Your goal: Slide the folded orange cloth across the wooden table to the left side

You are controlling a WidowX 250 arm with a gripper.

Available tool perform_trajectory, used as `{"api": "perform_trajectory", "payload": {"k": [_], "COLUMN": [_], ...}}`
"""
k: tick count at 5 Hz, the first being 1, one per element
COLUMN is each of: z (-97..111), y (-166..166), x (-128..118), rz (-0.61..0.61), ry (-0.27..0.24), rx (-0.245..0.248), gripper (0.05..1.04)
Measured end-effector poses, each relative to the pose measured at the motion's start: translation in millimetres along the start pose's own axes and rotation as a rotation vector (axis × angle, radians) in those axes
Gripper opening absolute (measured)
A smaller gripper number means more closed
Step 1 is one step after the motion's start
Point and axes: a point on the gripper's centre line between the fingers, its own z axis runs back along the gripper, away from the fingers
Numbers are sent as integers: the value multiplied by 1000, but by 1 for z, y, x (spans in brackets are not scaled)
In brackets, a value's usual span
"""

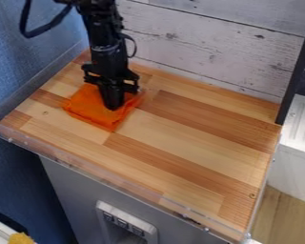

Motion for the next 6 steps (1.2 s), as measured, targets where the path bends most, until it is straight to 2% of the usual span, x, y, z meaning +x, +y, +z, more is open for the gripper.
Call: {"api": "perform_trajectory", "payload": {"k": [4,5,6], "z": [-1,-1,1], "y": [25,27,34], "x": [-12,-16,-27], "rz": [-86,-88,-76], "ry": [-12,0,46], "rx": [5,5,-6], "gripper": [59,83,231]}}
